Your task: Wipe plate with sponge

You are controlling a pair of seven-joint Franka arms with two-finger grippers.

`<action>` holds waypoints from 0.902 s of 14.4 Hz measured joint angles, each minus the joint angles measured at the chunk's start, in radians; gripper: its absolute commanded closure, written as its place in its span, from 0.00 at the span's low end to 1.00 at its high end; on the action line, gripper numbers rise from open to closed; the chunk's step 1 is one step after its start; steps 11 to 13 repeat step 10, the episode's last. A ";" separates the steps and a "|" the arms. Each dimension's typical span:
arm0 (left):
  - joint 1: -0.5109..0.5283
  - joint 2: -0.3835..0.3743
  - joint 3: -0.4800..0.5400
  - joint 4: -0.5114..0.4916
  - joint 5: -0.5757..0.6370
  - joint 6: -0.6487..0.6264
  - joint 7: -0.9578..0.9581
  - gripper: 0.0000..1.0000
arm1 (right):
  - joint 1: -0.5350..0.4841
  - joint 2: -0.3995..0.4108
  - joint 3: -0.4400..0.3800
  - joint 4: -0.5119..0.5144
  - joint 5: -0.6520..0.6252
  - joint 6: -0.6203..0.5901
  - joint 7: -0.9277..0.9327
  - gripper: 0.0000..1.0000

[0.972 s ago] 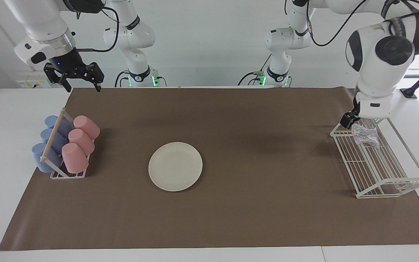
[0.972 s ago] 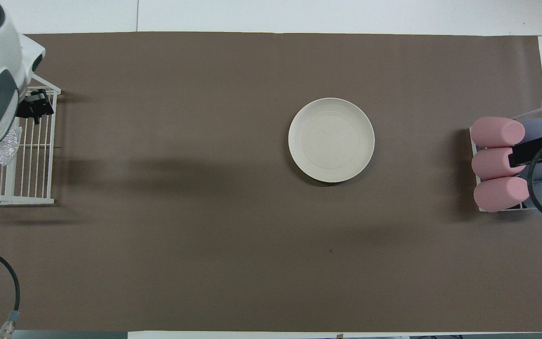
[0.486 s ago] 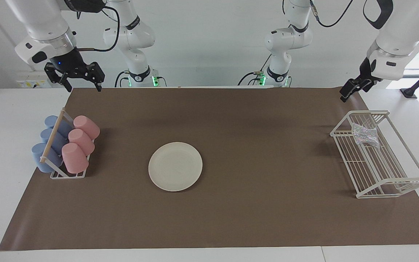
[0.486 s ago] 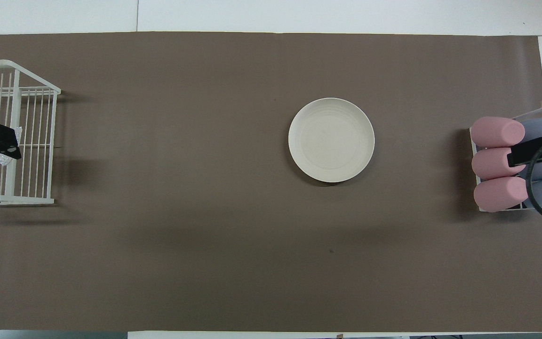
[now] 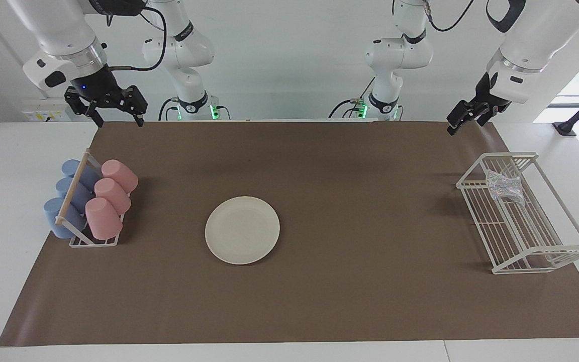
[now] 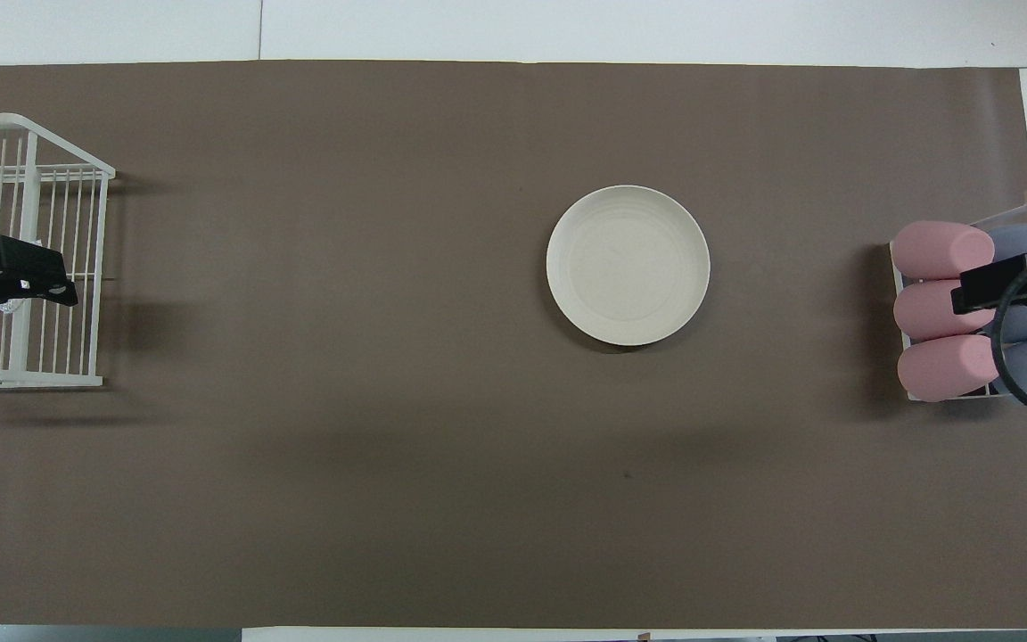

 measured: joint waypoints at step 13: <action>-0.017 0.022 0.003 0.017 -0.004 0.002 0.102 0.00 | 0.000 0.000 0.000 0.000 0.001 0.001 0.004 0.00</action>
